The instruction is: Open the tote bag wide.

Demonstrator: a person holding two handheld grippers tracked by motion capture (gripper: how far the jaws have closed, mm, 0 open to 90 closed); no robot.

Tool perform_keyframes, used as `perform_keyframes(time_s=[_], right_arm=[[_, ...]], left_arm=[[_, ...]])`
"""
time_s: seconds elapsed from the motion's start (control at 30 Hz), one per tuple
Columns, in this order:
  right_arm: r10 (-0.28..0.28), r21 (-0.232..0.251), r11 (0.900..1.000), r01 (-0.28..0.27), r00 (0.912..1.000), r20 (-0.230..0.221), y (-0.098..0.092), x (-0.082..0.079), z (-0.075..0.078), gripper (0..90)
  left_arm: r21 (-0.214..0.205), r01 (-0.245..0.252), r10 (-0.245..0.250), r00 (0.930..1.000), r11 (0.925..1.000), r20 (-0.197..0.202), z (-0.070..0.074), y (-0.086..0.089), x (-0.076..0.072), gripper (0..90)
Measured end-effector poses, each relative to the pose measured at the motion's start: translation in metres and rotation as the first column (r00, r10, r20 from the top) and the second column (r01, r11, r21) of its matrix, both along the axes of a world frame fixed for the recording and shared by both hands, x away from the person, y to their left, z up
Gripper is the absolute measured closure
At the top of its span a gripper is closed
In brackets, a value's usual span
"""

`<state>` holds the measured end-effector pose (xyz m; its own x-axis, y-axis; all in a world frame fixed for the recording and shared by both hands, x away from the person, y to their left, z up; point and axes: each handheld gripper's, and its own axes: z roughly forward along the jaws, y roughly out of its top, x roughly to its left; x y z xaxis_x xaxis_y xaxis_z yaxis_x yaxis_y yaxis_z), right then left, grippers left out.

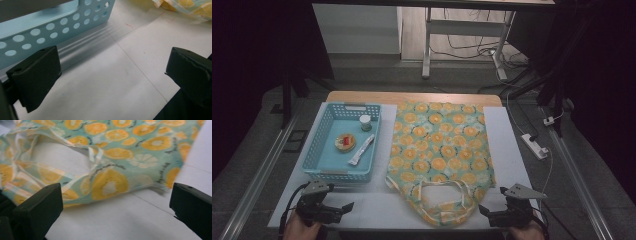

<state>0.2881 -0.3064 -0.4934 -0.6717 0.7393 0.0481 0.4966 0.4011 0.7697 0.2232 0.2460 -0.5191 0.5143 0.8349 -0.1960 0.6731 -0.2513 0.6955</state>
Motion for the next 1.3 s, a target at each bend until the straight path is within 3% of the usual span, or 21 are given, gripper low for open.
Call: perform_keyframes(time_s=[0.4,0.43,0.67,0.9,1.0,1.07,1.1,1.23,1.27,1.3], right_arm=[[0.080,-0.038,0.9961,-0.080,0.9968,0.005,0.018,-0.004,0.001,0.0],[0.092,-0.059,0.9940,-0.092,0.9958,0.000,0.023,-0.005,0.001,0.0],[0.143,-0.060,0.9877,-0.145,0.9894,-0.026,0.038,-0.009,0.002,0.0],[0.220,-0.070,0.9723,-0.223,0.9743,-0.050,0.056,-0.016,0.001,0.0],[0.248,-0.058,0.9661,-0.251,0.9670,-0.056,0.063,-0.021,0.002,0.0],[0.279,-0.039,0.9586,-0.282,0.9577,-0.071,0.070,-0.025,0.002,0.0],[0.279,-0.039,0.9586,-0.282,0.9577,-0.071,0.070,-0.025,0.002,0.0],[0.342,-0.047,0.9366,-0.347,0.9352,-0.092,0.082,-0.034,0.000,0.0],[0.342,-0.047,0.9366,-0.347,0.9352,-0.092,0.082,-0.034,0.000,0.0],[0.360,-0.049,0.9288,-0.367,0.9262,-0.110,0.087,-0.036,-0.002,0.0]], left_arm=[[0.000,0.007,-0.007,0.9999,1.0000,-0.008,0.000,0.000,0.001,0.3],[0.000,0.006,-0.006,0.9999,1.0000,-0.009,-0.001,0.000,0.001,0.3],[-0.001,0.002,-0.002,0.9999,1.0000,-0.012,-0.001,0.000,0.001,0.5],[-0.001,-0.002,0.002,0.9999,1.0000,-0.013,-0.001,0.000,0.002,0.7],[-0.001,-0.004,0.004,0.9999,1.0000,-0.015,-0.001,0.000,0.002,0.7],[-0.002,-0.007,0.007,0.9999,1.0000,-0.015,-0.001,0.001,0.002,0.6],[-0.003,-0.009,0.009,0.9999,1.0000,-0.015,-0.001,0.001,0.002,0.6],[-0.003,-0.011,0.011,0.9998,0.9999,-0.015,-0.001,0.001,0.002,0.6],[-0.003,-0.011,0.011,0.9998,0.9999,-0.016,-0.001,0.001,0.002,0.6],[-0.002,-0.012,0.011,0.9998,0.9999,-0.016,-0.001,0.001,0.002,0.6]])
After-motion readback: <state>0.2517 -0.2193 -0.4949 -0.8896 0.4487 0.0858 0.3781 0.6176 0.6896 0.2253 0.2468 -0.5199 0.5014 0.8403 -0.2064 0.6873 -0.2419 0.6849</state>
